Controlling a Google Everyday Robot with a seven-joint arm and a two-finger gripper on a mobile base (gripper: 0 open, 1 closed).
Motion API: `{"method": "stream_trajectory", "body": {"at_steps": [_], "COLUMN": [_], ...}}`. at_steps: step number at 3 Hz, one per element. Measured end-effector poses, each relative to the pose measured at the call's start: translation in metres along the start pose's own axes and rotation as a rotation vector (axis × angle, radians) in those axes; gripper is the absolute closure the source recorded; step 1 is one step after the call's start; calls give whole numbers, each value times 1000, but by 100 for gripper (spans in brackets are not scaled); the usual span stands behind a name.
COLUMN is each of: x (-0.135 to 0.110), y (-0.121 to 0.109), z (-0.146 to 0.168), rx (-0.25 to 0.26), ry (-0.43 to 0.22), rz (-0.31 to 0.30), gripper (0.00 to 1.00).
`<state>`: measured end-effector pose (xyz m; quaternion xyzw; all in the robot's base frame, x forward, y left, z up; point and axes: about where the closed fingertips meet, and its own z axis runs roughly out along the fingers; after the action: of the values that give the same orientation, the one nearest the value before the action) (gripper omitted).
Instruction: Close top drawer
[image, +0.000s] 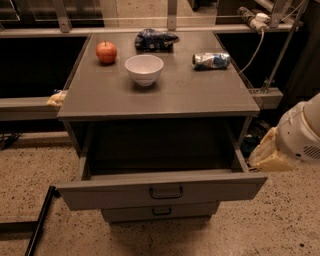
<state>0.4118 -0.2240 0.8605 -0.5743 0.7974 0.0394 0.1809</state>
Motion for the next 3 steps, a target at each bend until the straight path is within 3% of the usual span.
{"method": "stream_trajectory", "body": {"at_steps": [1,3], "x": [12,16], "y": [5,20], "z": [25,128], "rx": [14,-5], "ry": [-28,-196], "rz": [-2,-50], "gripper": [100,100]}}
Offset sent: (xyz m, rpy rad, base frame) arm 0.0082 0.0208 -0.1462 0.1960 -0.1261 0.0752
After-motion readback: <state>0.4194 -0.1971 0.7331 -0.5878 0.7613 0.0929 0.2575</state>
